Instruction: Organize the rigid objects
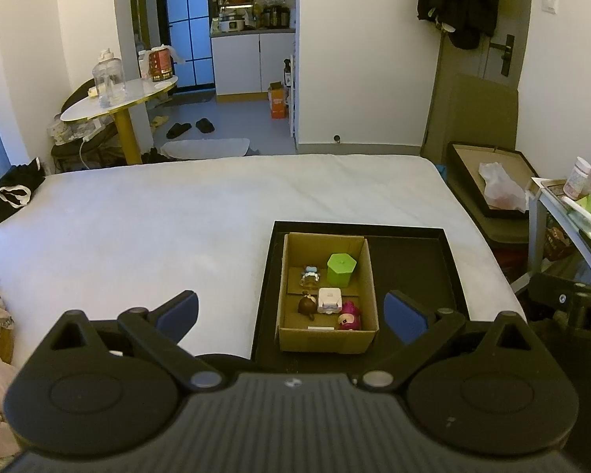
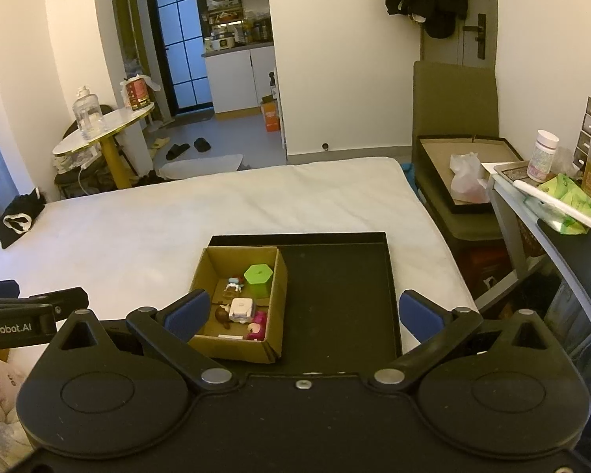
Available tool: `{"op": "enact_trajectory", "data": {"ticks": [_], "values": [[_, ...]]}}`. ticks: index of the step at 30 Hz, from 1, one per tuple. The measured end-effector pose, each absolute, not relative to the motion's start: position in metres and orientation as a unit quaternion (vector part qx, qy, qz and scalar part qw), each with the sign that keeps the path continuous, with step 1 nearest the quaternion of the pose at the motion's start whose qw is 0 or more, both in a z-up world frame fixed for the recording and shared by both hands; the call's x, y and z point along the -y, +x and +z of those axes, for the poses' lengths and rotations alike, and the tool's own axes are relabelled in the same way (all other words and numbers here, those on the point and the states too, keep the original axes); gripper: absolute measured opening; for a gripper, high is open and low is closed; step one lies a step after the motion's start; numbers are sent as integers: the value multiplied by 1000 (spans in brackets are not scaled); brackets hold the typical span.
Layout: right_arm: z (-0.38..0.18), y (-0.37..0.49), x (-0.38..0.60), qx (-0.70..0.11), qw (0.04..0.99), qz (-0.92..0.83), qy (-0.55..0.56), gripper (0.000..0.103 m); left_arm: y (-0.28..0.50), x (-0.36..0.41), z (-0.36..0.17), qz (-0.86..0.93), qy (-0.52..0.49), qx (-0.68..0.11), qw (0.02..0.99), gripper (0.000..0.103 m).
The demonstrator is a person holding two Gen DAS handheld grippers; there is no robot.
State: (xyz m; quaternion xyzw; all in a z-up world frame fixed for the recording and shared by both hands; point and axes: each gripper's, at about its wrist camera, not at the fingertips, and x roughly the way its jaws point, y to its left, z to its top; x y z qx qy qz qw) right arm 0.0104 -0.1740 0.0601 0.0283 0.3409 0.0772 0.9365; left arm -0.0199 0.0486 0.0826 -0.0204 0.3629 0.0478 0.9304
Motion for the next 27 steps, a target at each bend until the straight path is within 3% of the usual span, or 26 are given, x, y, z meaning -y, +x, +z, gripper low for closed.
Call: {"op": "enact_trajectory", "data": {"ticks": [27], "values": [[57, 13, 173, -345, 935, 75, 19, 103, -23, -51, 82, 45, -24, -359, 932, 100]]}}
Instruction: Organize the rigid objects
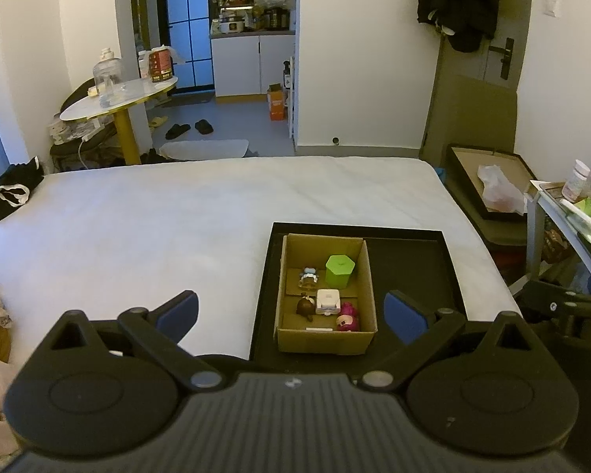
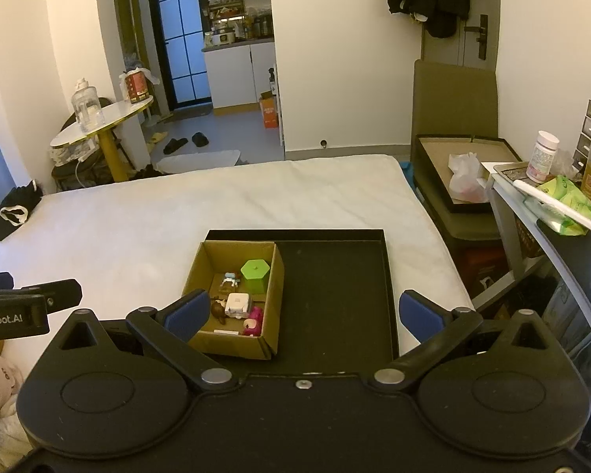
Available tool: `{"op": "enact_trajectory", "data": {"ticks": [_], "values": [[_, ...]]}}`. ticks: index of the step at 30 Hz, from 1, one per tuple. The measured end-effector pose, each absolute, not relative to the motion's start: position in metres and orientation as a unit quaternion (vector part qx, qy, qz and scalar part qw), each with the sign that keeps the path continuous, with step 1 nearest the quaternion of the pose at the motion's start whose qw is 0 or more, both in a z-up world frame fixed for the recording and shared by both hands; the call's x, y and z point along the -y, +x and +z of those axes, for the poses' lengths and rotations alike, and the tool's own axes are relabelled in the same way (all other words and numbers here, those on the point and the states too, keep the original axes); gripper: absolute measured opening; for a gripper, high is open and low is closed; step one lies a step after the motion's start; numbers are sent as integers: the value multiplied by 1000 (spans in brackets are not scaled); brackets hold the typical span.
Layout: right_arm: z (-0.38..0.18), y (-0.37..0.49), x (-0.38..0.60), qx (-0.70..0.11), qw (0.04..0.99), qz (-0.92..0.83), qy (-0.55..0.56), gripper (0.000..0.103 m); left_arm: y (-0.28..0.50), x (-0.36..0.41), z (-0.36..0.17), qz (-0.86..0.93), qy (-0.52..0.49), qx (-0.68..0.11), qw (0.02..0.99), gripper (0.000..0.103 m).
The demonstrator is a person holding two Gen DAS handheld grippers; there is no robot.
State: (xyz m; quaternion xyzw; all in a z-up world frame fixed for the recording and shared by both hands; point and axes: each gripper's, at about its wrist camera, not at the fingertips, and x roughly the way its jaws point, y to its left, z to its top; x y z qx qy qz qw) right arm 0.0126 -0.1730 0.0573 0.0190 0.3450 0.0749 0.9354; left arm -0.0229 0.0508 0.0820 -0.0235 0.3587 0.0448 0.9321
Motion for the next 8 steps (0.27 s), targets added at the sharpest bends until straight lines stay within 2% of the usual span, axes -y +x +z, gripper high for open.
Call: {"op": "enact_trajectory", "data": {"ticks": [8], "values": [[52, 14, 175, -349, 934, 77, 19, 103, -23, -48, 77, 40, -13, -365, 930, 100]]}}
